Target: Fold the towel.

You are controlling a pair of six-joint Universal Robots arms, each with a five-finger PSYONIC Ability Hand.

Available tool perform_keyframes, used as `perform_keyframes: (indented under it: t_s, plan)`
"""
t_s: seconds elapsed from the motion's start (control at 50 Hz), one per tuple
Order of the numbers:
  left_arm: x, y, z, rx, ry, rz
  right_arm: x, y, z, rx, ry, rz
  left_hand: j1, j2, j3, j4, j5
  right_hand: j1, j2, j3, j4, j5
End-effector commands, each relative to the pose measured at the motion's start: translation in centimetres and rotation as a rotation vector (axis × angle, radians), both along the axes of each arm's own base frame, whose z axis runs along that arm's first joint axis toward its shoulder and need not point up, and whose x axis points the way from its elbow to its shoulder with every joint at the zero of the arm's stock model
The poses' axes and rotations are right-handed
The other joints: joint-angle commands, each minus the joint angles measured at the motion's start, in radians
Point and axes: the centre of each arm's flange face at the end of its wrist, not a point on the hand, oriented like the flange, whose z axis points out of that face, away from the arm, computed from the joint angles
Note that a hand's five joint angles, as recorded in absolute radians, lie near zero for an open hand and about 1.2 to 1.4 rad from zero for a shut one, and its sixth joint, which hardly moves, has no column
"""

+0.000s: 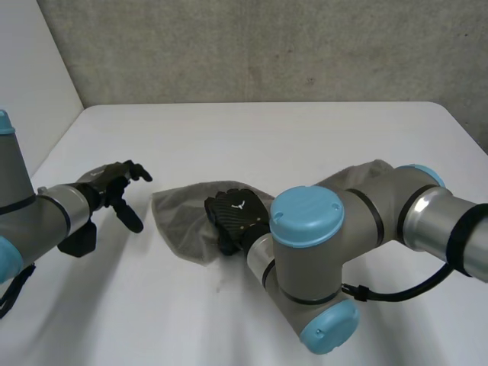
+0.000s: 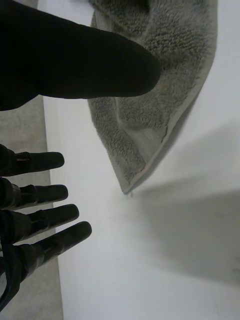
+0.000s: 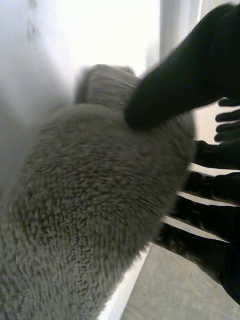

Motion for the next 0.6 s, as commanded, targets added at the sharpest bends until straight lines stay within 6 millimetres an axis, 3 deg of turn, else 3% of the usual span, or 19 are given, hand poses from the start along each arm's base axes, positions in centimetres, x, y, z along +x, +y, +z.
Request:
perform_keyframes:
  t_s: [0.02, 0.06, 0.08, 0.12, 0.16, 0.24, 0.36, 0.46, 0.6]
  plan:
    - [-1.3, 1.5, -0.4, 0.015, -0.004, -0.044, -0.7, -1.7, 3.8, -0.138, -0.033, -0.09, 0.035, 0.043, 0.041, 0.043, 0.044, 0.526, 0.383, 0.407, 0.406, 0.445]
    - [-1.8, 2.0, -0.5, 0.015, -0.005, -0.06, -1.8, -2.3, 8.1, -0.213, -0.111, -0.125, 0.035, 0.043, 0.041, 0.043, 0.044, 0.526, 0.383, 0.407, 0.406, 0.445]
    - [-2.3, 2.4, -0.7, 0.017, -0.005, -0.077, -1.8, -2.3, 8.1, -0.214, -0.112, -0.125, 0.035, 0.043, 0.041, 0.043, 0.044, 0.526, 0.383, 0.407, 0.406, 0.445]
    - [-2.7, 2.8, -0.8, 0.014, -0.005, -0.092, -3.5, -2.8, 11.1, -0.253, -0.155, -0.163, 0.032, 0.041, 0.038, 0.04, 0.041, 0.526, 0.383, 0.407, 0.406, 0.445]
    - [-3.1, 3.1, -0.9, 0.006, -0.001, -0.106, -4.2, -2.9, 12.0, -0.265, -0.165, -0.177, 0.032, 0.041, 0.038, 0.04, 0.041, 0.526, 0.383, 0.407, 0.406, 0.445]
    - [-4.3, 3.3, -1.2, -0.058, 0.012, -0.137, -5.4, -2.9, 13.0, -0.268, -0.172, -0.187, -0.015, -0.006, -0.008, -0.007, -0.005, 0.526, 0.383, 0.407, 0.406, 0.445]
    - [-5.8, 3.1, -1.2, -0.127, 0.023, -0.174, -7.5, -1.3, 14.3, -0.268, -0.168, -0.185, -0.074, -0.065, -0.067, -0.066, -0.064, 0.526, 0.383, 0.407, 0.406, 0.445]
    - [-7.7, 1.7, -1.9, -0.218, 0.031, -0.169, -8.8, -0.3, 14.0, -0.247, -0.148, -0.179, -0.1, -0.092, -0.094, -0.092, -0.091, 0.526, 0.383, 0.407, 0.406, 0.445]
    - [-9.5, 1.9, -2.1, -0.238, 0.033, -0.168, -10.7, -0.5, 14.5, -0.243, -0.16, -0.201, -0.1, -0.092, -0.094, -0.092, -0.091, 0.526, 0.383, 0.407, 0.406, 0.445]
